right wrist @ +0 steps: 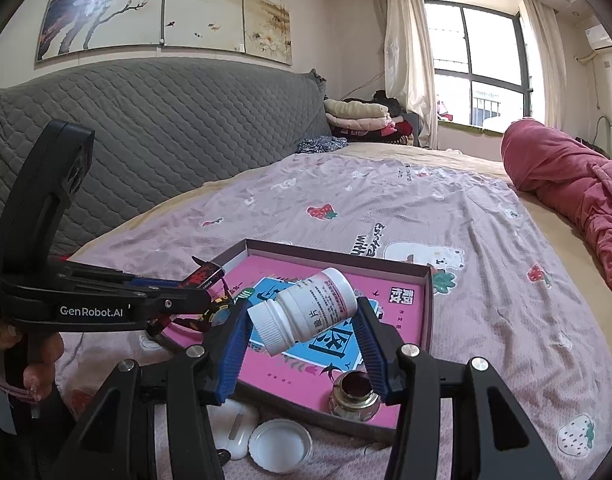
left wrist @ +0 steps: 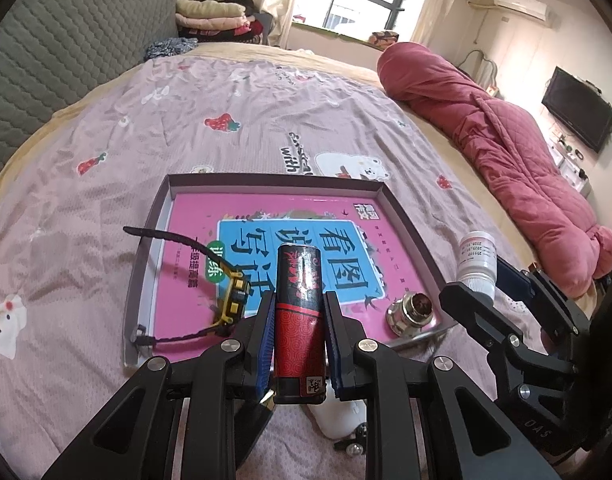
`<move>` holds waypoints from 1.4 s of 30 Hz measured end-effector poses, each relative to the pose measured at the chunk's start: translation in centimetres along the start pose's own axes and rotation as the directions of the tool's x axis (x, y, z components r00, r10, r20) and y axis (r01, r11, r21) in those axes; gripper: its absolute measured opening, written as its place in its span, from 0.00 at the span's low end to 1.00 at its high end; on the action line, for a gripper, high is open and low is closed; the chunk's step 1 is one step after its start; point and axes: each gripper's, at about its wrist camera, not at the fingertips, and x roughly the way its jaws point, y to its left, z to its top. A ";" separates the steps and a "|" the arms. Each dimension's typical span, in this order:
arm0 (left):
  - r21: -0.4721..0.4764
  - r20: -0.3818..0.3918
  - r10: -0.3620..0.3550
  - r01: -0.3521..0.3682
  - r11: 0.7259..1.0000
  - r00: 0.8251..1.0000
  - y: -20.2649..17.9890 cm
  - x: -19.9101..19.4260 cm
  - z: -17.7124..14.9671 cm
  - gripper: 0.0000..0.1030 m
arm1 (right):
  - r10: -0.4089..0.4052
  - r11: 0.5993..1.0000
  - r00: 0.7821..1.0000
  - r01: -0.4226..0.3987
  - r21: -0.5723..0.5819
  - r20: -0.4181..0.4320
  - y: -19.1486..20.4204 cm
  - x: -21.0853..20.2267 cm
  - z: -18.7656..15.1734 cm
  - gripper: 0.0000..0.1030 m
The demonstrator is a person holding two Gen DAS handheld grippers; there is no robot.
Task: Organize rigid objects
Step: 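Carry the red lighter with left tool while right tool carries the pill bottle over the tray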
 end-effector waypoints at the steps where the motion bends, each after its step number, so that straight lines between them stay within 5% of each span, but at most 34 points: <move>1: -0.001 0.001 -0.001 0.001 1.000 1.000 0.0 0.0 0.1 0.22 | -0.002 1.000 1.000 0.002 0.003 0.003 0.0 -0.2 0.0 0.50; 42: 0.021 -0.092 0.002 0.000 1.000 0.996 -0.3 5.9 -0.2 0.22 | -0.007 0.998 0.990 -0.002 -0.057 -0.143 -0.4 5.1 -1.2 0.50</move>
